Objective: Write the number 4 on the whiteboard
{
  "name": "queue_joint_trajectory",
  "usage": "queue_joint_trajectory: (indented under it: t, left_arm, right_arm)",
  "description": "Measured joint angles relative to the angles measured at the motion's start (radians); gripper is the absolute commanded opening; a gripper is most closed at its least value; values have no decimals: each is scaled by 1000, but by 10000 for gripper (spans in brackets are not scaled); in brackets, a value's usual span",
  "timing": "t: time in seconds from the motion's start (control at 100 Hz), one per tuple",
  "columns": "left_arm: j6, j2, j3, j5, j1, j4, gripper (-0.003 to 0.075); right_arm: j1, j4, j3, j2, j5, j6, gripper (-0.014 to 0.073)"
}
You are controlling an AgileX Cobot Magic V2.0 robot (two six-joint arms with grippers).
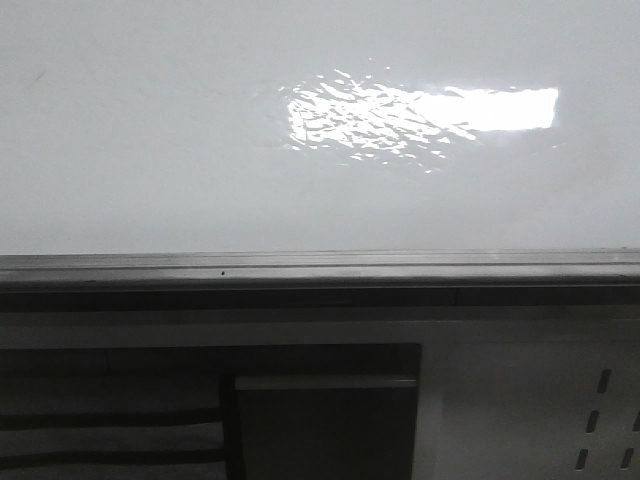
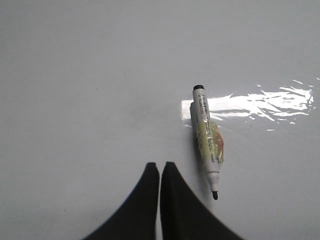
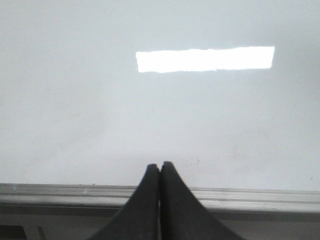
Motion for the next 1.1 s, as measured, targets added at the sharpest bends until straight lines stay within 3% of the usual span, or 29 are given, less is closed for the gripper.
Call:
queue_joint_trajectory:
  t: [0.67,1.1]
  left_arm:
    - [0,0,0,0,0,-2,-20]
    - [0,0,0,113,0,-37,-20]
  right_arm:
    - [0,0,0,0,0,0,-72]
    - [0,0,0,0,0,0,-72]
